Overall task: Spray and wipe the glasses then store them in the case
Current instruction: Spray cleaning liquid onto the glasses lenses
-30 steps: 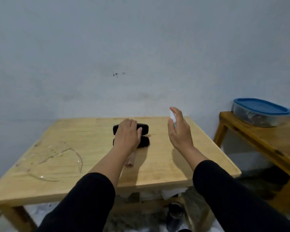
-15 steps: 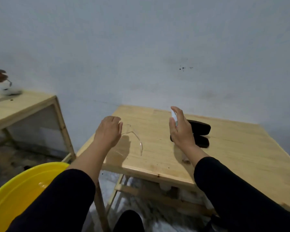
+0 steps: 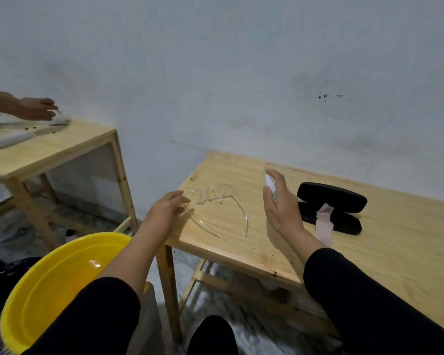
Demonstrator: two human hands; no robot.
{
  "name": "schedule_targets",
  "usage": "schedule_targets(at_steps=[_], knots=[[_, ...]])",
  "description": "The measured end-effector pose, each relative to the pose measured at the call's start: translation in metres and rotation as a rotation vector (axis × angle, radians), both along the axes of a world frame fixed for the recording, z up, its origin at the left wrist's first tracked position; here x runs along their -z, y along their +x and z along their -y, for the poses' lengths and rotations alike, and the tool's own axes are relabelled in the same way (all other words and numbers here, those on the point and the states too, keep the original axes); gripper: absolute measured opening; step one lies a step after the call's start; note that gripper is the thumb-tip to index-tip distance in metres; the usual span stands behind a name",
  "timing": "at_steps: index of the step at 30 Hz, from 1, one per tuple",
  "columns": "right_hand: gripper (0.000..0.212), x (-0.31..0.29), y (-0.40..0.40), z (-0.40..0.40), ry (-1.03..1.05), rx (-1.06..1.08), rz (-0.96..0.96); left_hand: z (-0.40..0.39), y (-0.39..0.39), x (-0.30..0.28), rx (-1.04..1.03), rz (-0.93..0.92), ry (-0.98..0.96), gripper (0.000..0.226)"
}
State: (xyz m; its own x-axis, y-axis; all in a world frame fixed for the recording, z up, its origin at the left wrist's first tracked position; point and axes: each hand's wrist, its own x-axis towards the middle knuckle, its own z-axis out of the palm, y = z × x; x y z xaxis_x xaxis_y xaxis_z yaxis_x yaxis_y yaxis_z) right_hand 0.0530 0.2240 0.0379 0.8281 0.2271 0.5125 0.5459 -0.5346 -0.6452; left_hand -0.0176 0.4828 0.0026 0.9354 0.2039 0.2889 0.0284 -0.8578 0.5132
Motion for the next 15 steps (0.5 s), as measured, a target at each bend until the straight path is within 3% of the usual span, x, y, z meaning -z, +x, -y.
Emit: schedule_targets(at_steps=[15], knots=[[0.037,0.002,0.01,0.03,0.103,0.033,-0.067,0.041,0.042,-0.019,-0.234,0.278,-0.443,0.024]])
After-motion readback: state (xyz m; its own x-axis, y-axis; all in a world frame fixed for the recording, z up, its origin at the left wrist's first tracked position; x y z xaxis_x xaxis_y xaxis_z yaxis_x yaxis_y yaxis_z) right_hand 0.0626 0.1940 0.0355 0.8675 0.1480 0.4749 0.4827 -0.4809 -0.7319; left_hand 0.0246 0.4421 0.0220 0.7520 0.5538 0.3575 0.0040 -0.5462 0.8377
